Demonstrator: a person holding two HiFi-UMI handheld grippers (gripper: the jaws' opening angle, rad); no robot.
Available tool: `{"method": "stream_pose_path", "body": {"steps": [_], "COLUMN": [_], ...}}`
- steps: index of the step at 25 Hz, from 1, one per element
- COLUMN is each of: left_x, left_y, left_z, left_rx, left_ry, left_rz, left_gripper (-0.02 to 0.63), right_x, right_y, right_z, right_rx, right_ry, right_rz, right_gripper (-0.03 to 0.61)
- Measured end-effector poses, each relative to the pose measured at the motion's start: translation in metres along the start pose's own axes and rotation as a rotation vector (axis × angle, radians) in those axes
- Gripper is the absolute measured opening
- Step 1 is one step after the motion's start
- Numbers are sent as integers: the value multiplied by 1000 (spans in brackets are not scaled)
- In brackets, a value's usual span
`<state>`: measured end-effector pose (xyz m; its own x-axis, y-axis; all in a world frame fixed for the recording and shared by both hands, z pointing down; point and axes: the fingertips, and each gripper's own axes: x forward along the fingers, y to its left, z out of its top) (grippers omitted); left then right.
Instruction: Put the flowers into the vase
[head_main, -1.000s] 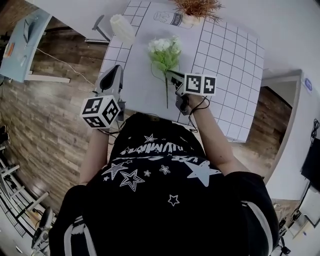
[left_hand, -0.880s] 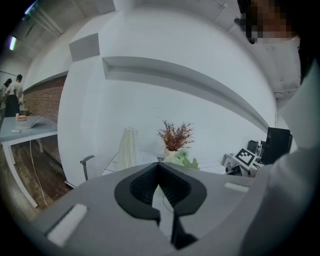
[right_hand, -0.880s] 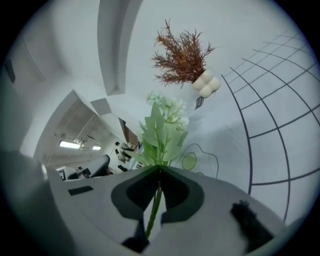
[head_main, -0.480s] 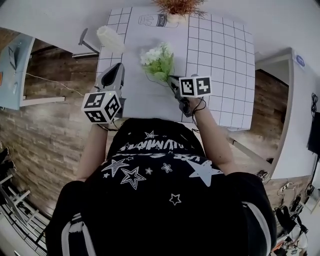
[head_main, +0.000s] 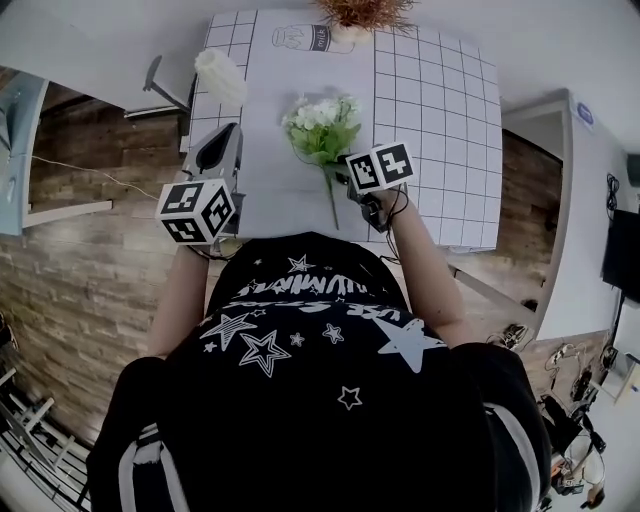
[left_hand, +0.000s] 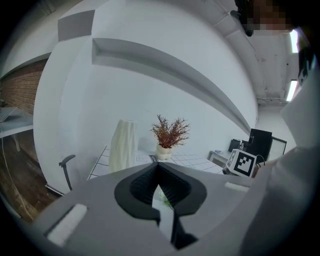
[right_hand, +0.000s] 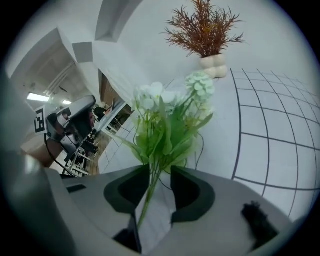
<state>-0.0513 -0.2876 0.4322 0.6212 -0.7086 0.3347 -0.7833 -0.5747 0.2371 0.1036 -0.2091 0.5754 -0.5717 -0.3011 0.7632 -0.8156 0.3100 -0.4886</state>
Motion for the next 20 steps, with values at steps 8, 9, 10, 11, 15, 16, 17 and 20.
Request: {"method": "stream_pose_path", "body": {"steps": [8,9,10,11,15,16,17,20], "left_x": [-6,-6,-7,-8,-11,-11,-11,-9], "left_y": [26,30,33,37,50,52,54,59], "left_z": [-3,-4,-4,-3,-3,-4,-5,-9], "left_rx": [-50,-52,-54,-56,-63,-63,-62,-62], "left_ry": [-16,-16,-16,-17,-17,-15,-12,2], "left_rz": [-19,-23,-27,-30,-43,-49,-55,-81], "left_gripper": [9,9,9,9,9,9,9,9], "right_x": [20,22,25,26,23,21,18,13], "right_y": [19,24,29,32,34,33,32,31], "right_z": [1,1,1,0,-4,-6,-9,-17], "right_rx": [50,53,53,53,95,111,126,168], "right_ry": [68,76,85,93,80,73,68,56], "right_rz": [-36,-34,-35,-42,-97,-107,-117,-132], "right_gripper": [195,196,196,196,196,196,196,196]}}
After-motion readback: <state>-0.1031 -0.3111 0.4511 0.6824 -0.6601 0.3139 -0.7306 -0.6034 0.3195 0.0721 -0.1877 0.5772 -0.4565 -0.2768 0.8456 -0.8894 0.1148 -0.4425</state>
